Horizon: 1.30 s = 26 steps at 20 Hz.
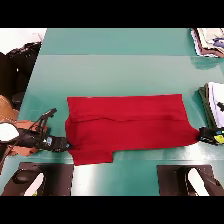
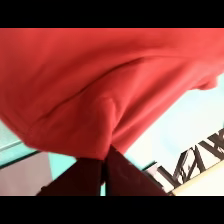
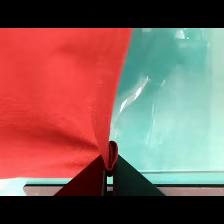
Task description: Fold the shirts.
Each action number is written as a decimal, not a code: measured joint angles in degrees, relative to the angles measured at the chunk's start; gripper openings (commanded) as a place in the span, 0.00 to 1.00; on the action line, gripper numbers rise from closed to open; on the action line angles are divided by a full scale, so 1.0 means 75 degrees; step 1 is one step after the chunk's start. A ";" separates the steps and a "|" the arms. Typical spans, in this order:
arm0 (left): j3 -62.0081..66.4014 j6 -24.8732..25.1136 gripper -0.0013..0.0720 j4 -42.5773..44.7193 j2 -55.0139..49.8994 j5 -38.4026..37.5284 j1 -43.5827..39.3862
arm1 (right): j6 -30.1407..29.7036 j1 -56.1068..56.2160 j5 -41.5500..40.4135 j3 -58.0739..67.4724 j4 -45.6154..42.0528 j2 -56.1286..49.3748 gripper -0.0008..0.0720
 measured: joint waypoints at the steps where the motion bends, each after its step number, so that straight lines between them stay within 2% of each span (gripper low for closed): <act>1: 0.0245 0.0003 0.05 0.0003 -0.0076 0.0128 0.0000 | 0.0082 0.0187 0.0012 0.0125 -0.0003 -0.0009 0.03; 4: 0.1183 0.0321 0.05 0.0140 -0.0889 0.0731 0.0003 | 0.0490 0.0787 -0.0187 0.0755 -0.0035 -0.0495 0.03; 8: 0.2465 0.0787 0.05 0.0329 -0.2634 0.1818 0.0000 | 0.0906 0.1582 -0.0667 0.1982 -0.0035 -0.1897 0.03; 15: 0.4054 0.1003 0.06 0.0428 -0.5196 0.3427 0.0000 | 0.1148 0.1990 -0.0973 0.4010 0.0449 -0.4520 0.03; 16: 0.4141 0.1005 0.06 0.0423 -0.5351 0.3666 0.0000 | 0.1154 0.1976 -0.0991 0.4293 0.0632 -0.4838 0.09; 17: 0.4199 0.1005 0.27 0.0425 -0.5458 0.3832 -0.0006 | 0.1157 0.1944 -0.1000 0.4552 0.0831 -0.5117 0.36; 18: 0.4258 0.1005 0.61 0.0431 -0.5537 0.3990 -0.0003 | 0.1151 0.1886 -0.1032 0.4835 0.1029 -0.5394 0.56; 19: 0.4334 0.1003 0.78 0.0425 -0.5595 0.4121 0.0003 | 0.1125 0.1816 -0.1037 0.5080 0.1244 -0.5625 0.57; 23: 0.4771 0.0976 0.76 0.0417 -0.5712 0.4121 0.0003 | 0.0778 0.1445 -0.0871 0.5776 0.1996 -0.6228 0.57; 24: 0.4916 0.0973 0.68 0.0414 -0.5718 0.3995 0.0003 | 0.0627 0.1309 -0.0761 0.5826 0.2119 -0.6298 0.57; 25: 0.5045 0.0973 0.30 0.0399 -0.5727 0.3853 0.0006 | 0.0472 0.1166 -0.0650 0.5826 0.2177 -0.6341 0.57; 26: 0.5158 0.0973 0.07 0.0396 -0.5735 0.3649 0.0006 | 0.0291 0.0997 -0.0525 0.5759 0.2221 -0.6382 0.57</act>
